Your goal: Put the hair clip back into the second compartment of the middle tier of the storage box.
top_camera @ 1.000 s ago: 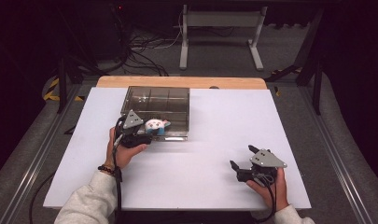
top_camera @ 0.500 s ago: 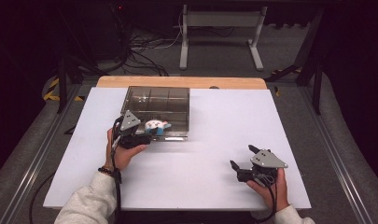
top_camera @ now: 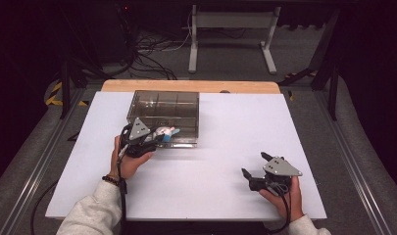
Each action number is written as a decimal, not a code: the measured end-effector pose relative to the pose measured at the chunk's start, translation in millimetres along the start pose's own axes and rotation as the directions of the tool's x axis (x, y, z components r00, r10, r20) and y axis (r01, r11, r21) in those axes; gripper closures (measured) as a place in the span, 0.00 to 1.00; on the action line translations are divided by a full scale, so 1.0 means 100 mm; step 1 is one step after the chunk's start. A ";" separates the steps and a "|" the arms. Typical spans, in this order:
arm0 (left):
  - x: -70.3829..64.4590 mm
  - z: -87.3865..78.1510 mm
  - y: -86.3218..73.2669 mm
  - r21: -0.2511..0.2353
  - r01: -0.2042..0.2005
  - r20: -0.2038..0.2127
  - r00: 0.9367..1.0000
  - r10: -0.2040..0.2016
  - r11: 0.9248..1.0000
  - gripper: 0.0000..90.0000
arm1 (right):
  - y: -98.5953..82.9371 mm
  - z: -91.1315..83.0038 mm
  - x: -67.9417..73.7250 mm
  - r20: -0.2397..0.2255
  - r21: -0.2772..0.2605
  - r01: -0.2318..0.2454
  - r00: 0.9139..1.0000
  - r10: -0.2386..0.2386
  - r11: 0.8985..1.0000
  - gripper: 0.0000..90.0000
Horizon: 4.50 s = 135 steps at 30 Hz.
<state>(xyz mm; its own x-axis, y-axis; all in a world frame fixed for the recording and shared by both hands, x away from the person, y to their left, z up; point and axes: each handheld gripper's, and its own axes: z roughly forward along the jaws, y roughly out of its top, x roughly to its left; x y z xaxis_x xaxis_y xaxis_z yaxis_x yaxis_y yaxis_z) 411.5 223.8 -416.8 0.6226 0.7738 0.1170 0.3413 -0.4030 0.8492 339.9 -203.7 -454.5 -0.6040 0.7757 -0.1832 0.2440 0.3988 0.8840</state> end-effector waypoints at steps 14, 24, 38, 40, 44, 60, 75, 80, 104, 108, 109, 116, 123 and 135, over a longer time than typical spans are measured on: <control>-0.03 0.09 0.00 0.013 0.001 -0.020 1.000 -0.001 1.000 0.69 | 0.00 0.01 0.01 -0.001 0.005 0.003 1.000 -0.003 1.000 0.15; -0.06 0.05 0.01 0.001 -0.021 -0.015 1.000 0.021 1.000 0.68 | 0.00 0.00 0.01 0.001 0.000 0.005 1.000 -0.005 1.000 0.15; -0.14 -0.05 0.06 -0.008 -0.080 -0.004 0.997 0.080 0.997 0.64 | 0.00 0.00 0.00 0.001 0.000 0.005 1.000 -0.005 1.000 0.15; -0.16 -0.07 0.07 -0.014 -0.091 -0.006 0.996 0.091 0.996 0.64 | 0.00 0.00 0.00 0.002 0.000 0.003 1.000 -0.003 1.000 0.15; -0.21 -0.11 0.08 -0.026 -0.108 -0.002 0.994 0.108 0.994 0.64 | 0.00 0.00 0.00 0.003 0.000 0.006 1.000 -0.006 1.000 0.15; -0.28 -0.21 -0.03 -0.024 -0.177 0.041 0.983 0.178 0.984 0.85 | -0.01 0.01 0.00 0.003 0.003 0.004 1.000 -0.004 1.000 0.15; -0.19 -0.27 -0.19 0.007 -0.151 0.040 0.988 0.150 0.989 1.00 | -0.01 0.01 0.01 0.000 0.006 0.002 1.000 -0.002 1.000 0.15; -0.16 -0.23 -0.23 0.033 -0.143 0.037 0.989 0.141 0.989 1.00 | -0.01 0.01 0.01 0.001 0.004 0.002 1.000 -0.002 1.000 0.15; -0.19 -0.05 -0.28 0.083 -0.168 0.035 0.986 0.165 0.982 1.00 | -0.01 0.02 0.01 -0.005 0.009 0.009 1.000 -0.009 1.000 0.15; -0.17 -0.04 -0.29 0.082 -0.166 0.031 0.986 0.164 0.983 0.99 | -0.01 0.03 0.01 -0.005 0.013 0.004 1.000 -0.004 1.000 0.15; -0.17 -0.03 -0.29 0.081 -0.162 0.030 0.987 0.160 0.983 0.99 | -0.01 0.03 0.01 -0.003 0.014 0.004 1.000 -0.003 1.000 0.15; -0.16 -0.02 -0.28 0.072 -0.159 0.028 0.987 0.158 0.985 0.99 | -0.02 0.04 0.01 -0.002 0.015 -0.005 1.000 0.005 1.000 0.15; -0.16 -0.01 -0.27 0.072 -0.162 0.010 0.987 0.161 0.984 0.99 | -0.02 0.05 0.00 -0.001 0.016 -0.003 1.000 0.003 1.000 0.15; -0.18 0.02 -0.26 0.051 -0.153 -0.002 0.988 0.153 0.987 0.99 | -0.01 0.04 0.01 -0.003 0.019 0.006 1.000 -0.006 1.000 0.15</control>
<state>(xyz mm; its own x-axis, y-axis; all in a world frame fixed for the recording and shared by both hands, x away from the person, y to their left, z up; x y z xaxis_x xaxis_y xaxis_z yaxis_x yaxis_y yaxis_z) 392.7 218.9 -442.0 0.6657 0.7042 0.2467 0.2780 -0.5409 0.7938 342.0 -201.0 -457.9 -0.6081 0.7715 -0.1872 0.2545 0.4128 0.8745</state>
